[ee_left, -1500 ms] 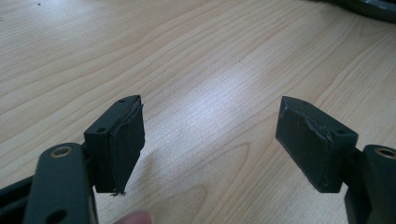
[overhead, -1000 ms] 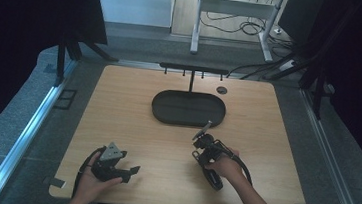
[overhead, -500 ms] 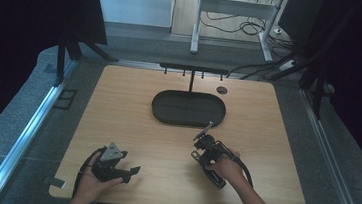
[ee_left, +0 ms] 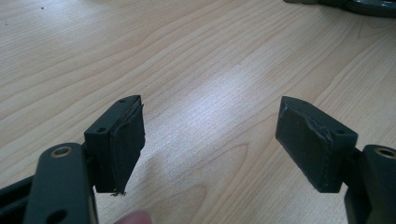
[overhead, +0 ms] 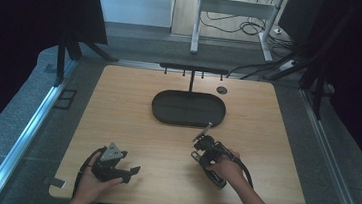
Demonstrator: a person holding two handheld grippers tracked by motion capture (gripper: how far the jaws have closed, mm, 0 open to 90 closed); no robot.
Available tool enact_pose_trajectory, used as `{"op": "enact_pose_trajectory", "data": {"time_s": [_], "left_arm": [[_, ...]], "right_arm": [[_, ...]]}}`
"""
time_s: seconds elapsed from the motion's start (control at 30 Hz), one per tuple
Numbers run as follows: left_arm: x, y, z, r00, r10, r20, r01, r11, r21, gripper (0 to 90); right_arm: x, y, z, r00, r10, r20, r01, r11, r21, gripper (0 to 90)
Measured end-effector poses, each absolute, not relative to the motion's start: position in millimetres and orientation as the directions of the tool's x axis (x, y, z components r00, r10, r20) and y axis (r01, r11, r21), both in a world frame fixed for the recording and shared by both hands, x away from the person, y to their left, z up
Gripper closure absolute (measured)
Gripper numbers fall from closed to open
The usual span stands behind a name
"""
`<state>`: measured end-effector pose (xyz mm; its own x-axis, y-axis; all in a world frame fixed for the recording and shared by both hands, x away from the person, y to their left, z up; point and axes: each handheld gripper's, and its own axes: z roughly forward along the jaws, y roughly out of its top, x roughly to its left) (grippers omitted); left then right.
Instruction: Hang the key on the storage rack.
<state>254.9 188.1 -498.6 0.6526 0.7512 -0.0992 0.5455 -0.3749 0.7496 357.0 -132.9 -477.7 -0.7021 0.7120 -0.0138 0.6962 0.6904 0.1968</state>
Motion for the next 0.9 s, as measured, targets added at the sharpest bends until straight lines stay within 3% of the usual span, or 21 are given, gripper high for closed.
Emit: {"op": "enact_pose_trajectory", "data": {"time_s": [0.47, 0.9], "left_arm": [[255.0, 187.4, -499.3, 0.653, 0.751, -0.099, 0.548, -0.379, 0.746, 24.3], [255.7, 185.0, -502.0, 0.658, 0.747, -0.098, 0.553, -0.391, 0.735, 24.3]], "right_arm": [[347.8, -151.7, -458.7, -0.715, 0.699, -0.021, 0.671, 0.694, 0.261, 80.5], [331.9, -174.5, -426.0, -0.69, 0.724, -0.012, 0.656, 0.632, 0.413, 80.5]]}}
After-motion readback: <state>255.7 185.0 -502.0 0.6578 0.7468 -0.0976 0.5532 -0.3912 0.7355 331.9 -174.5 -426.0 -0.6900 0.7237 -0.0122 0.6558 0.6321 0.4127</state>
